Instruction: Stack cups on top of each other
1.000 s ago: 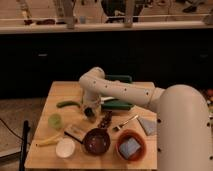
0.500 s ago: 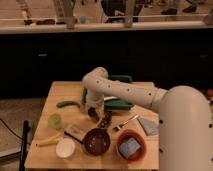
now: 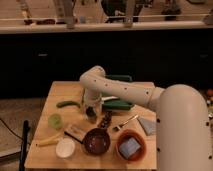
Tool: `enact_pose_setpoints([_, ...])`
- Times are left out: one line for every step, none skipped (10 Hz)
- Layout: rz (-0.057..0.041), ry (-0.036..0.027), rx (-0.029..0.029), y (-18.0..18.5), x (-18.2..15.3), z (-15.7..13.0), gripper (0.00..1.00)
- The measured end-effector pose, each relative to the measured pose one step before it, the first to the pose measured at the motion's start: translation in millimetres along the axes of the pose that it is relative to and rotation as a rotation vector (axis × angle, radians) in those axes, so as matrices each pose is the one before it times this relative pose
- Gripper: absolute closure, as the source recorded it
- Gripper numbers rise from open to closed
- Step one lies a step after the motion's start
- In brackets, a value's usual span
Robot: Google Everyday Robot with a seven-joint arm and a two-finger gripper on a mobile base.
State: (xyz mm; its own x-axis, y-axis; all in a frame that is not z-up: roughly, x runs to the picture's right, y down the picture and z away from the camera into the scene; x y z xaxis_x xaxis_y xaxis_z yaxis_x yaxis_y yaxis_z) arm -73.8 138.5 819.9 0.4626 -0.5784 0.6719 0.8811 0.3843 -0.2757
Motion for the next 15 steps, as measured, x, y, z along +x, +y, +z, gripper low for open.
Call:
enact_pose_setpoints([-0.00769,-0.00374,-0.00150,-0.22,-1.53,-0.52,0.99])
enact_pose_setpoints([-0.01265,-0.00543,-0.00308,-0.75,-2.58,-1.36,1.00])
enact_pose_setpoints([-0.00394,-0.00159,-0.00149,-0.32,-0.85,-1.16,1.00])
enact_pose_setpoints([-0.01337,-0.00265,-0.00576,-2.19,-2.92,-2.58,1.00])
enact_pose_setpoints([-0.01488,-0.00040,-0.00535,-4.30,-2.90,-3.36,1.00])
enact_pose_setpoints([-0.01554,0.00141,-0.00532,-4.63,-2.41,-3.70,1.00])
enact_pose_setpoints([-0.01602,0.00152,-0.00528,-5.24,-2.31,-4.22,1.00])
enact_pose_setpoints([-0.01548,0.00212,-0.00606,-4.85,-1.63,-4.27,1.00])
enact_pose_setpoints([-0.01875,0.00457,-0.00854,-6.52,-1.49,-6.15,1.00])
enact_pose_setpoints([-0.01890,0.00523,-0.00523,-8.79,-2.76,-7.79,1.00])
enact_pose_setpoints([-0.01434,0.00523,-0.00272,-7.07,-2.37,-6.86,1.00])
enact_pose_setpoints([-0.01798,0.01308,-0.00450,-12.90,-3.65,-12.34,1.00])
enact_pose_setpoints([-0.00575,0.00600,-0.00370,-6.13,-1.39,-4.31,1.00])
enact_pose_setpoints([-0.00944,0.00417,-0.00163,-9.69,-3.31,-3.39,1.00])
enact_pose_setpoints([-0.01423,0.00202,-0.00063,-11.28,-3.93,-2.28,1.00])
